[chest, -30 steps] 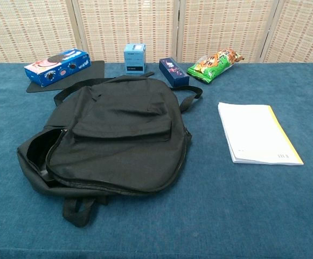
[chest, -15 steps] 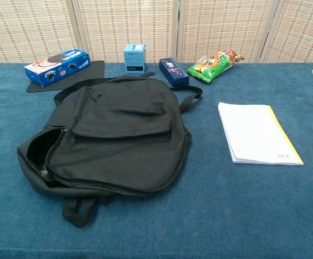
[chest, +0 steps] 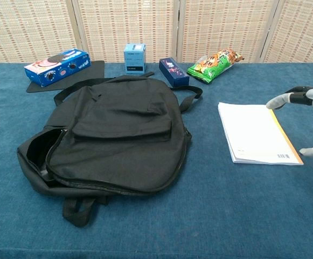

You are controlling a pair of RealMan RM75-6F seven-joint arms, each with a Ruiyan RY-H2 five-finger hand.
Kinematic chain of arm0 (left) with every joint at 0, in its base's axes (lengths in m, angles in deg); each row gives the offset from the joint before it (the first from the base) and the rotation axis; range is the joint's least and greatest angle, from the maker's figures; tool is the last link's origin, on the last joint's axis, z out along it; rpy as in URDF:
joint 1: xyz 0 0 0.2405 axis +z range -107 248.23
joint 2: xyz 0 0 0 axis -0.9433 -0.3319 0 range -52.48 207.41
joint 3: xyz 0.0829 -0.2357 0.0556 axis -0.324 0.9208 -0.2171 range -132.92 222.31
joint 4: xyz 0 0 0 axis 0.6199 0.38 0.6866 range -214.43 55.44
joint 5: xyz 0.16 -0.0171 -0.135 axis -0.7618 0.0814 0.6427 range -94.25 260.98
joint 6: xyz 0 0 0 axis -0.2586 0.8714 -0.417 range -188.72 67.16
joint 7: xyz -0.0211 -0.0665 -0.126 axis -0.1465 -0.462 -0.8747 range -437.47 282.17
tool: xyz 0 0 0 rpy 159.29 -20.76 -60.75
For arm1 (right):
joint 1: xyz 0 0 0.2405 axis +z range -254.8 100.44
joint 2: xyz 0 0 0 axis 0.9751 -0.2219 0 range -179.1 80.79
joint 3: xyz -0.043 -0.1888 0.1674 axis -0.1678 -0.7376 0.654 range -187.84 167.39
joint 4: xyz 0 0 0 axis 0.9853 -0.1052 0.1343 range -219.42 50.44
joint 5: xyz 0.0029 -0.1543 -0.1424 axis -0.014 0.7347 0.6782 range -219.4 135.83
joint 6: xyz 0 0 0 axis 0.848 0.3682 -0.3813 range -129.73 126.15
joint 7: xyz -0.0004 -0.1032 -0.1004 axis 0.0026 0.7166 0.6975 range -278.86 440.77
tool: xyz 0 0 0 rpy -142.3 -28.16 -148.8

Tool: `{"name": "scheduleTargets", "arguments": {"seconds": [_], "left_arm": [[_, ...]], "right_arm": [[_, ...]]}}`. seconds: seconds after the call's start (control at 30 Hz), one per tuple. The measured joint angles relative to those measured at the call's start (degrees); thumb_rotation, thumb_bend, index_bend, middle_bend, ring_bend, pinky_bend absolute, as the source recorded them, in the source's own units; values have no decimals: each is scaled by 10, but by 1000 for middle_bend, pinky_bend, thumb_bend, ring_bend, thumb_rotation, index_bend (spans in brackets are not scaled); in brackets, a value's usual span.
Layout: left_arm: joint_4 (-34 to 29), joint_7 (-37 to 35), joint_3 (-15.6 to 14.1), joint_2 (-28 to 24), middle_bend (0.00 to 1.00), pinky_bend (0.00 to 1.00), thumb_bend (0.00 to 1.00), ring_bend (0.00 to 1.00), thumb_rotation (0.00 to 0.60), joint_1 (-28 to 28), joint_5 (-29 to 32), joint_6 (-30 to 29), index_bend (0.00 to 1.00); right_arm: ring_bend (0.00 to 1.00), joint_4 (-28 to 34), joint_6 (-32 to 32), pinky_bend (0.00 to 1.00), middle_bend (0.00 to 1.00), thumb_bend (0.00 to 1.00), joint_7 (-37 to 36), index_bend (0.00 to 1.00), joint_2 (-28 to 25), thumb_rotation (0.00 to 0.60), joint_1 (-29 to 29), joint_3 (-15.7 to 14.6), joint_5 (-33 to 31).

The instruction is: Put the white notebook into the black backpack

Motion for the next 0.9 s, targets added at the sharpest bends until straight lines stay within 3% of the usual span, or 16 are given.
{"name": "scheduleTargets", "arguments": {"seconds": [0.43,0.9], "left_arm": [[4,0,0,2,0,0,361,0,600,0,5,4,9],[8,-4,0,3,0,0,361,0,600,2,9,5,9]], "right_arm": [[41,-73,32,115,184,139,2,164,80,600,38,0,-26],[41,-116,39,114,183,107,-1,164,122,600,59,-3,-32]]}}
